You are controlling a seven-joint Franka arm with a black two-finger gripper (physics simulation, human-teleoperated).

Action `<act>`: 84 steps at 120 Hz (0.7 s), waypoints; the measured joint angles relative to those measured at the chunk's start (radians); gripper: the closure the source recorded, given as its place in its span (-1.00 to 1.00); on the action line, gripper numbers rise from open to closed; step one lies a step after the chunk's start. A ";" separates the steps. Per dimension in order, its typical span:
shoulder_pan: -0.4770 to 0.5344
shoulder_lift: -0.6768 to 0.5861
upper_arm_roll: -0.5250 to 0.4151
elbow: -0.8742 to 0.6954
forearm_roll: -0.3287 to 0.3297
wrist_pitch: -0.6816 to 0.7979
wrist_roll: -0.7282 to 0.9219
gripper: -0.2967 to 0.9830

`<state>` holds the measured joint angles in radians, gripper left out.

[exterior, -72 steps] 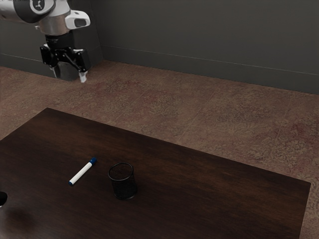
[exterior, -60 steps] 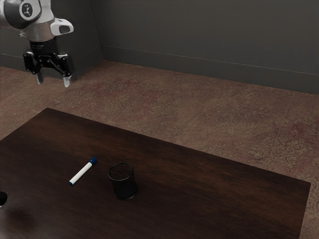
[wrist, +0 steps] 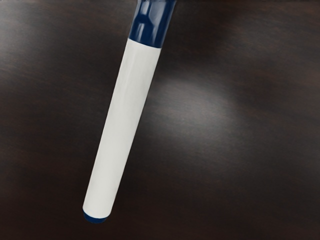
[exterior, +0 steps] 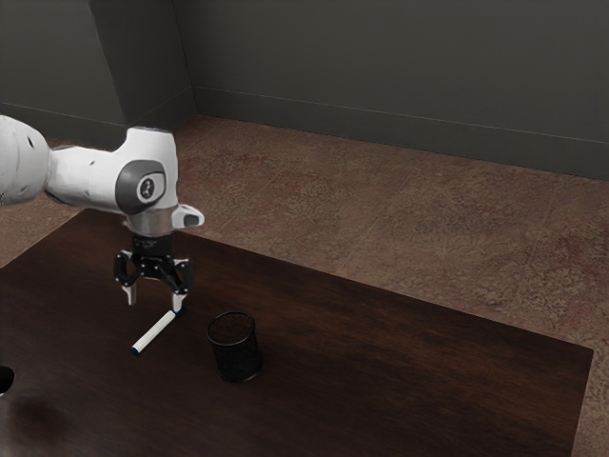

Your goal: Put the marker into the pen holder.

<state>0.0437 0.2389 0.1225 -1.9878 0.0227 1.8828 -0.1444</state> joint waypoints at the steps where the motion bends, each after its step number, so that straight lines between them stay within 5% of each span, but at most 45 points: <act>1: 0.000 0.003 0.000 -0.002 -0.001 0.005 0.000 -0.53; 84: 0.066 0.236 0.014 0.103 -0.069 0.213 0.155 -0.53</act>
<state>0.1101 0.4754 0.1365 -1.8850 -0.0463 2.0955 0.0103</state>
